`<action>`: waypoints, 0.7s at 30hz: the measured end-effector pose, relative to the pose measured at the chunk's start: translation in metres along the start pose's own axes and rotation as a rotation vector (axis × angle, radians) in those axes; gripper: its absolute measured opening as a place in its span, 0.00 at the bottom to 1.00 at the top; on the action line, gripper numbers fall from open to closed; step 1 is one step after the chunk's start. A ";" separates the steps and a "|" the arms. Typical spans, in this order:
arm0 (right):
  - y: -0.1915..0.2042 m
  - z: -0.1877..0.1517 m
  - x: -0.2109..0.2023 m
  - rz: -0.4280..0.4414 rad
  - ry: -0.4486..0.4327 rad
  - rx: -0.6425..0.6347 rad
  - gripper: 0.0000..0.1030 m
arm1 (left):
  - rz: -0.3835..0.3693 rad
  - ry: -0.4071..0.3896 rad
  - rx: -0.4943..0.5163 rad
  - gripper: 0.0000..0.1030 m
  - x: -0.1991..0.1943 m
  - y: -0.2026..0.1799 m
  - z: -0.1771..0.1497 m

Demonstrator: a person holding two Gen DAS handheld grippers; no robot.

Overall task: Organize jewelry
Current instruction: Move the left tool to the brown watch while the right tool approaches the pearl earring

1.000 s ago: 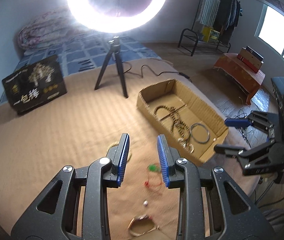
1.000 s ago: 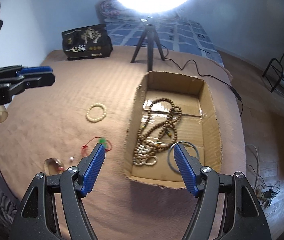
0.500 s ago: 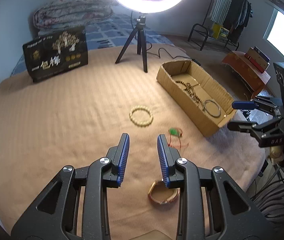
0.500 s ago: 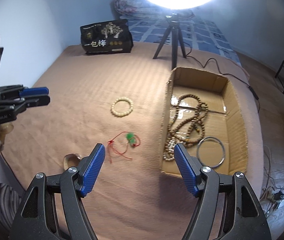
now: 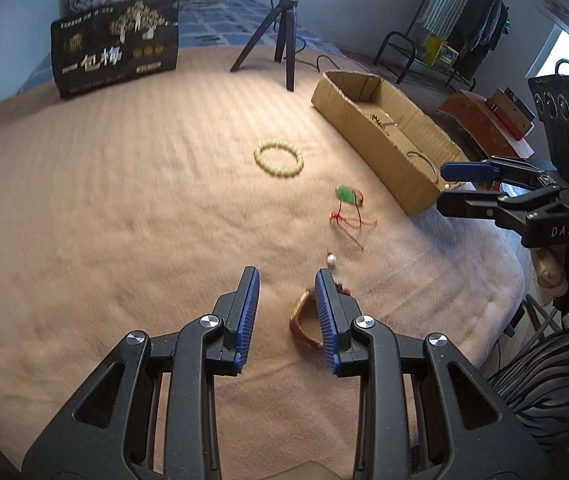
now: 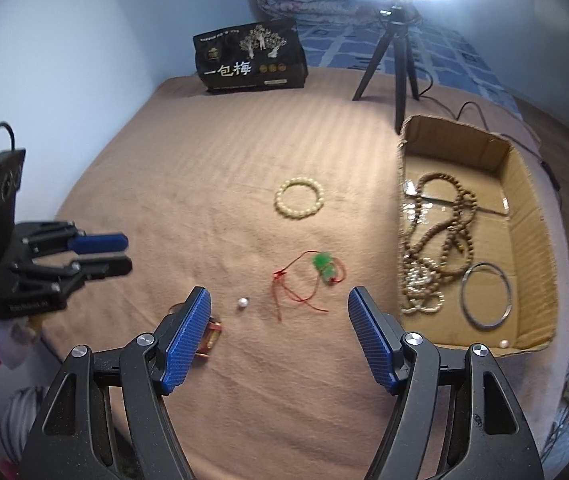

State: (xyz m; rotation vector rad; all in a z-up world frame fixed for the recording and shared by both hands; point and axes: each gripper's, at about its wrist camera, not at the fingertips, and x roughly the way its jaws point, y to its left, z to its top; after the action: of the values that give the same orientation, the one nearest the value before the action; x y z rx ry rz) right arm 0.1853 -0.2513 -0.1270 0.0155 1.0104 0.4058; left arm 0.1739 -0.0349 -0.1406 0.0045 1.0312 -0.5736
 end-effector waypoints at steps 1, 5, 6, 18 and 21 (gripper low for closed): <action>0.001 0.000 0.003 0.010 0.005 0.007 0.69 | -0.004 0.002 -0.006 0.28 0.001 0.000 -0.002; 0.006 -0.002 0.016 0.031 0.029 0.021 0.69 | -0.013 0.013 -0.014 0.28 0.008 -0.002 -0.011; 0.008 -0.002 0.019 0.034 0.036 0.024 0.69 | -0.011 0.016 -0.012 0.28 0.010 -0.003 -0.011; 0.012 -0.005 0.067 0.089 0.154 0.131 0.54 | 0.004 0.062 -0.002 0.28 0.038 -0.007 -0.030; 0.010 -0.004 0.076 0.098 0.173 0.162 0.48 | 0.009 0.067 0.000 0.28 0.040 -0.005 -0.032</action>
State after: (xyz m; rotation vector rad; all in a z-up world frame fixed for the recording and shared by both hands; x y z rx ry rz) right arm 0.2139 -0.2172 -0.1899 0.1787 1.2147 0.4187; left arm 0.1608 -0.0482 -0.1884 0.0285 1.0960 -0.5678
